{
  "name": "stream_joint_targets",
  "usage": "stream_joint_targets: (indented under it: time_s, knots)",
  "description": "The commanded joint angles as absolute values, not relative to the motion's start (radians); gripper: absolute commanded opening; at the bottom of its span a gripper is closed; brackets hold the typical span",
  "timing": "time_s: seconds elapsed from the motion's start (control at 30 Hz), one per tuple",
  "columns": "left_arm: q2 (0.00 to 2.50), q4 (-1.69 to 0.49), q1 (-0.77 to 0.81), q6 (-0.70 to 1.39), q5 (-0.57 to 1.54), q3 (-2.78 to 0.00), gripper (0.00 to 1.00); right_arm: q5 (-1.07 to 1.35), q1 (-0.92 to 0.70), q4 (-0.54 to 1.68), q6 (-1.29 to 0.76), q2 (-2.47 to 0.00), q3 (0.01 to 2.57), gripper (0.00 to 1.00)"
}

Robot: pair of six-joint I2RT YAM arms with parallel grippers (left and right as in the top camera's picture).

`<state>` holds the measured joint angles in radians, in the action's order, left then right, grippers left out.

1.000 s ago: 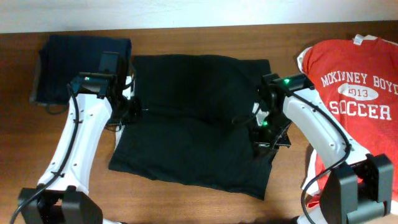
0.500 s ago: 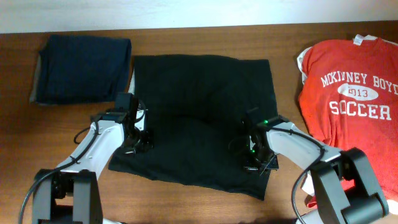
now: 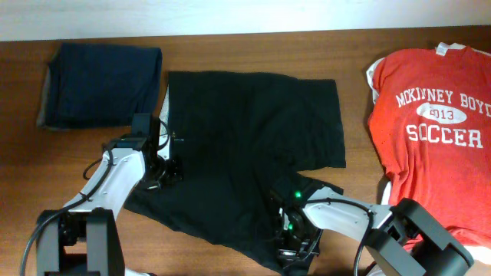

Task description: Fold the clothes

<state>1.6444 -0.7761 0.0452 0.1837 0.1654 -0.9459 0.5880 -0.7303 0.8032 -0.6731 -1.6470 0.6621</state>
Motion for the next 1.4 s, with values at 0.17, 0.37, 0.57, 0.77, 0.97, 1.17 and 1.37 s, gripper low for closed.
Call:
stream_joint_targets:
  time_s: [0.17,0.37,0.57,0.77,0.97,1.17,1.37]
  knots:
    - [1.64,-0.774,0.04,0.166,0.169,-0.941,0.01,0.17,-0.335,1.303,-0.441,-1.645,1.312,0.04]
    - [1.64,-0.775,0.04,0.166,0.169,-0.941,0.0,0.143,-0.11,1.179,-0.48,-1.729,1.193,0.04]
    - [1.64,-0.773,0.04,0.166,0.169,-0.941,0.0,0.086,-0.11,0.896,-0.513,-1.804,1.008,0.04]
    - [1.639,-0.778,0.04,0.163,0.252,-1.083,0.01,-0.119,-0.029,0.672,-0.585,-1.838,1.004,0.04]
    - [1.639,-0.782,0.009,0.163,0.247,-1.206,0.0,-0.031,0.002,0.435,-0.377,-1.829,1.078,0.04]
    - [1.564,-0.835,-0.067,0.178,0.292,-1.24,0.01,0.31,-0.009,0.97,-0.299,-1.757,1.46,0.05]
    - [1.863,-0.575,0.144,0.178,0.414,-1.209,0.0,0.401,-0.218,0.727,-0.236,-1.815,1.177,0.04]
